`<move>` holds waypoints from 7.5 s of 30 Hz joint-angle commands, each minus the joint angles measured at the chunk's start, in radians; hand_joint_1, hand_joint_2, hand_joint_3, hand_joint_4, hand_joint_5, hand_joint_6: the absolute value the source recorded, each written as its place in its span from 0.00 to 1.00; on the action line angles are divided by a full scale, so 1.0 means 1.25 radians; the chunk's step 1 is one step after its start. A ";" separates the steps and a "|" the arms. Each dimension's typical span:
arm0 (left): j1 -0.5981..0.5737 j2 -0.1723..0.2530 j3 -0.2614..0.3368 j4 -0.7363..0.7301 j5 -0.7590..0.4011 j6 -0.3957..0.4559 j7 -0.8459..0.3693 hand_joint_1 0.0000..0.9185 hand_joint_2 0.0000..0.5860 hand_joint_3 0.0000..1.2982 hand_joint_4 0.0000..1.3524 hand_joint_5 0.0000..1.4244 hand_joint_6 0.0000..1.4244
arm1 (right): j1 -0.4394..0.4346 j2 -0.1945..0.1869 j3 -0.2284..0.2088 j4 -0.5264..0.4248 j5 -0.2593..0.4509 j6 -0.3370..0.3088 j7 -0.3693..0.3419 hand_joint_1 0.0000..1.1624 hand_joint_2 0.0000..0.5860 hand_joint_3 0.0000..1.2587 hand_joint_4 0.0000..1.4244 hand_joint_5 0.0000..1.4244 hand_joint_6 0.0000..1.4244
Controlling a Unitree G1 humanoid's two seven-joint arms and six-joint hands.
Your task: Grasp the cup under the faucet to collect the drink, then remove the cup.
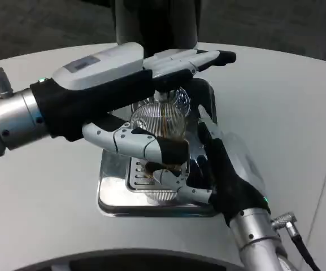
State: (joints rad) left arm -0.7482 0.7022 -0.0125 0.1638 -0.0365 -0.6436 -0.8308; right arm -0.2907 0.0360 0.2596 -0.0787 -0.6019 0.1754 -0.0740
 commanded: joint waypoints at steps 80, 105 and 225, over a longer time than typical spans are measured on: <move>0.073 -0.075 0.100 -0.007 -0.172 0.106 0.096 0.00 0.29 0.00 0.00 0.00 0.00 | -0.208 0.050 -0.021 0.401 0.178 -0.212 -0.166 0.68 0.28 0.00 0.09 0.06 0.09; 0.242 -0.109 0.250 -0.106 -0.213 0.185 0.220 0.00 0.35 0.08 0.00 0.05 0.01 | -0.276 0.073 -0.043 0.565 0.236 -0.326 -0.191 0.82 0.26 0.37 0.48 0.47 0.54; 0.834 0.014 0.263 -0.521 0.487 0.131 0.438 0.00 0.16 0.00 0.00 0.00 0.00 | 0.367 -0.053 0.115 -0.572 0.092 -0.098 0.143 0.96 0.10 0.56 0.65 0.70 0.91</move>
State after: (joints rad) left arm 0.2833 0.7001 0.3218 -0.4900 0.5890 -0.4506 -0.2723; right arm 0.1668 -0.0266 0.4087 -0.7462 -0.5166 0.0595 0.0910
